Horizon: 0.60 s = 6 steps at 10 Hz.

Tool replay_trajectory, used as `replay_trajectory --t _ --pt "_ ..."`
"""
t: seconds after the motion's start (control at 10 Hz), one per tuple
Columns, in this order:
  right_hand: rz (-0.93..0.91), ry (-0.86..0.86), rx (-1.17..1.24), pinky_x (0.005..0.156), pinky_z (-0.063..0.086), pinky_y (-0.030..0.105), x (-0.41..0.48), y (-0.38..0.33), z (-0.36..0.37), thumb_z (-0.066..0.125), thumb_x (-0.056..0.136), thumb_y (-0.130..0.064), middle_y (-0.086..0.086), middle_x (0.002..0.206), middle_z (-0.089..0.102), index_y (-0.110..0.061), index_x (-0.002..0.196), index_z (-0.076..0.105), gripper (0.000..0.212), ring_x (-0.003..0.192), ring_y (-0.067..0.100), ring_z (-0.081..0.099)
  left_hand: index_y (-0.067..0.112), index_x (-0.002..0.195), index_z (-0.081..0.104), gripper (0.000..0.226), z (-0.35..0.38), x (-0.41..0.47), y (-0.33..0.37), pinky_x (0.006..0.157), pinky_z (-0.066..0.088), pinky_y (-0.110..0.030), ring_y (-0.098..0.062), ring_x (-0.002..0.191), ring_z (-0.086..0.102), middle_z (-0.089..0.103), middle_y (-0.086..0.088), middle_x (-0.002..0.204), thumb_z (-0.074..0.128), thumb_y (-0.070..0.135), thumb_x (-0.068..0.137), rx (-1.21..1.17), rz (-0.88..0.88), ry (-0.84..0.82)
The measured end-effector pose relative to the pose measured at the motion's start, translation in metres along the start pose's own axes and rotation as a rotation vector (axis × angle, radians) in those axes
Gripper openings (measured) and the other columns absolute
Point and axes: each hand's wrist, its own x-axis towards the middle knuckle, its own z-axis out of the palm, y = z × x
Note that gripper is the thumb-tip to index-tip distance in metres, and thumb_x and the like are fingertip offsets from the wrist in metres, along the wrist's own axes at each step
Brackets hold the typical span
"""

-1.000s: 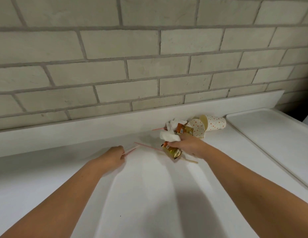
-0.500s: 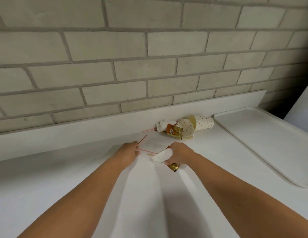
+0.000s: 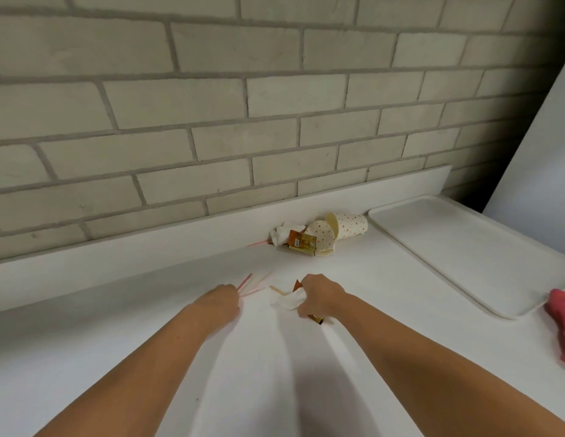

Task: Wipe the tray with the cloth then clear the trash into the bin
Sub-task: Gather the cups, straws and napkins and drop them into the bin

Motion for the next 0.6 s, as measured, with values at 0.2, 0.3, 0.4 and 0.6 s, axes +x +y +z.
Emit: replay_trajectory --t 0.2,0.3,0.4,0.6 --pt "0.017 0.055 0.014 0.052 0.038 0.022 -0.026 0.008 0.018 0.048 0.081 0.0 0.003 0.082 0.053 -0.008 0.092 0.054 0.016 0.083 0.024 0.059 0.001 0.124 0.043 0.03 0.003 -0.019 0.01 0.085 0.043 -0.03 -0.03 0.114 0.054 0.053 -0.016 0.124 0.036 0.01 0.097 -0.04 -0.007 0.028" --pt "0.03 0.029 0.115 0.047 0.034 0.02 -0.04 0.019 0.02 0.048 0.083 -0.001 -0.002 0.072 0.046 -0.013 0.076 0.046 0.014 0.075 0.02 0.053 0.004 0.121 0.038 0.028 0.006 -0.035 0.018 0.075 0.035 -0.026 -0.024 0.094 0.051 0.052 -0.013 0.113 0.021 0.013 0.1 -0.105 0.072 0.031" --pt "0.068 -0.018 0.199 0.049 0.033 0.019 -0.065 0.034 0.016 0.053 0.082 -0.005 -0.003 0.072 0.046 -0.01 0.089 0.048 0.01 0.077 0.019 0.051 0.008 0.109 0.038 0.025 0.009 -0.048 0.025 0.073 0.033 -0.025 -0.019 0.087 0.045 0.051 -0.008 0.105 0.015 0.014 0.101 -0.114 0.128 0.05" --pt "0.11 0.014 0.518 0.049 0.032 0.016 -0.126 0.081 0.003 0.061 0.078 -0.004 -0.001 0.063 0.048 -0.008 0.071 0.054 0.011 0.061 0.013 0.046 0.007 0.107 0.039 0.019 0.014 -0.061 0.073 0.049 0.027 -0.022 -0.011 0.065 0.04 0.042 -0.002 0.081 0.028 0.001 0.093 -0.107 0.254 0.101"
